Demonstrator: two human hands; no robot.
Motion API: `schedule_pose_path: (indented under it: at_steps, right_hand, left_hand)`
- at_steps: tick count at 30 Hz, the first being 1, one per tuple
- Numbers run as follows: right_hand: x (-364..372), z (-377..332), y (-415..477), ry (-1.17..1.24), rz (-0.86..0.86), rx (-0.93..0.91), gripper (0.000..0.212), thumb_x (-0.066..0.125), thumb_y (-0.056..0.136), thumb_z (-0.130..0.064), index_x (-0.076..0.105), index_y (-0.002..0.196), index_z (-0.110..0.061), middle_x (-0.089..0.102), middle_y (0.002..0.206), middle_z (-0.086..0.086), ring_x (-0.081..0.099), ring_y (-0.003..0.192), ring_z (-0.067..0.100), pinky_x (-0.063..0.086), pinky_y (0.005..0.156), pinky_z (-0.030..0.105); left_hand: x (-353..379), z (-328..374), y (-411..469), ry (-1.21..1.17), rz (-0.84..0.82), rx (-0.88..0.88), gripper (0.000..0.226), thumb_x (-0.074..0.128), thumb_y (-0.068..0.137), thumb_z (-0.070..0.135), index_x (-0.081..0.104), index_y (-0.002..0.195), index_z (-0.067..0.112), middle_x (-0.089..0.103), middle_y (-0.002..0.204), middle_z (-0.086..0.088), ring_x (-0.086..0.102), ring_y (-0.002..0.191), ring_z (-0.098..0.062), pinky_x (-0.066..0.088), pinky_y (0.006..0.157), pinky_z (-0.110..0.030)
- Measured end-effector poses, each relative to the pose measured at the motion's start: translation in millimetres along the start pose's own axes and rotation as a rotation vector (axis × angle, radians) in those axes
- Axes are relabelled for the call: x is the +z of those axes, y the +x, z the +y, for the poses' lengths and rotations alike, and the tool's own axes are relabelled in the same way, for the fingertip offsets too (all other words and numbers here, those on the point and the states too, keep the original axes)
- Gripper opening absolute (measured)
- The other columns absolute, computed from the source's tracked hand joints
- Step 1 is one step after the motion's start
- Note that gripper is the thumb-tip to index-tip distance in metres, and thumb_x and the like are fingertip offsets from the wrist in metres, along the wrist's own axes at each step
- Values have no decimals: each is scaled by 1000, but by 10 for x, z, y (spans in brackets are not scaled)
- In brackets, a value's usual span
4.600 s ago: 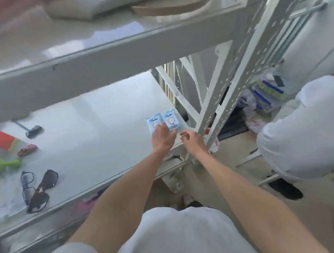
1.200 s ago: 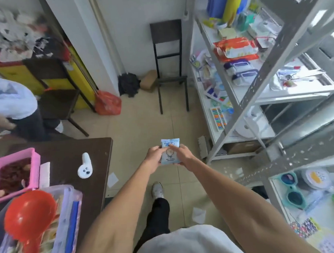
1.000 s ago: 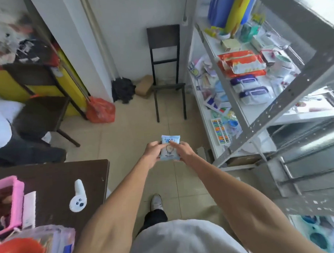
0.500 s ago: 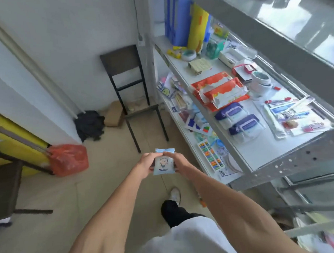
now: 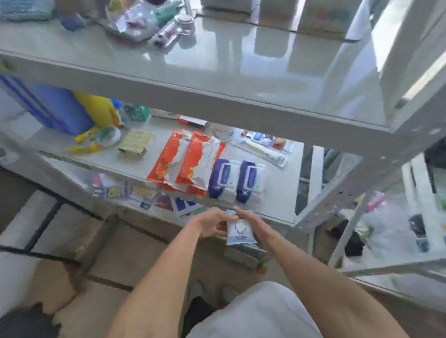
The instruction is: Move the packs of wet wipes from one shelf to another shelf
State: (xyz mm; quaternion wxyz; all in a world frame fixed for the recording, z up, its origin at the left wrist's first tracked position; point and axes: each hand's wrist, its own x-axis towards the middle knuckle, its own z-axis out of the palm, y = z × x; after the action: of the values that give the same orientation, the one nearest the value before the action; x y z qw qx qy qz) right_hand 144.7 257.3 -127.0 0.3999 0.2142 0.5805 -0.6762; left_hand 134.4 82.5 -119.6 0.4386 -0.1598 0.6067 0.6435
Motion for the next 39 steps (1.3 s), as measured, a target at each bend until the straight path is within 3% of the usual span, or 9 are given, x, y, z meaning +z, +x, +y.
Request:
schedule_pose_path:
  at_steps: [4,11,14,19,24,26,30,35,39]
  right_hand:
    - [-337,-162,-68,149,364,-181,87,86,55,-70,75,113,-6,77,104,22,75,87,35,61,83,47]
    - [-534,-340,-164,216,820,-414,38,71,93,-31,61,122,-10,71,110,14,70,86,21,63,67,37]
    - [-505,-415,-74,89,989,-399,29,64,98,-26,61,124,-16,70,108,4,64,81,12,52,62,22]
    - [-564,-501,144,-117,1017,-307,32,52,103,-30,64,128,-13,70,120,12,59,94,24,43,80,29]
    - [-647,-461,326,-597,1114,-177,50,40,105,-38,46,146,-9,50,140,19,44,127,37,35,106,47]
    - [-659,-474,320,-742,1113,-199,54,39,107,-36,35,154,-10,45,147,17,43,131,36,36,108,48]
    - [-704,-527,357,-897,1082,-182,58,34,108,-37,27,158,-9,45,152,14,45,133,33,38,105,48]
    - [-670,-534,417,-934,1099,-170,59,34,108,-34,24,158,-4,47,151,15,45,135,34,37,104,49]
    - [-624,-541,424,-941,1134,-173,59,34,107,-30,23,157,0,42,154,15,41,139,32,35,109,48]
  left_hand:
    - [338,538,329,97,-83,120,28,72,93,15,70,115,-2,77,107,-13,74,94,-25,59,82,-34]
    - [862,917,730,64,51,255,35,73,91,9,68,120,-10,73,118,-25,70,110,-40,59,95,-44]
    - [1000,912,768,225,86,324,28,66,94,7,69,121,-3,73,113,-16,69,100,-25,56,87,-35]
    - [1035,925,722,507,141,370,11,52,98,5,61,104,4,62,100,-10,58,93,-23,45,81,-30]
    - [1016,909,764,626,101,307,20,56,94,9,57,114,8,64,116,-10,59,108,-26,47,94,-33]
    - [1011,906,816,651,106,303,31,61,90,16,58,120,9,66,119,-9,61,113,-28,49,100,-38]
    - [1023,954,785,659,92,329,22,60,94,10,60,116,9,65,112,-8,61,105,-25,47,89,-31]
    - [999,1001,714,701,179,373,53,51,93,6,49,146,3,41,158,-11,40,146,-29,31,118,-36]
    - [838,960,634,597,291,396,47,51,87,-2,64,132,2,67,134,-13,63,126,-24,45,112,-33]
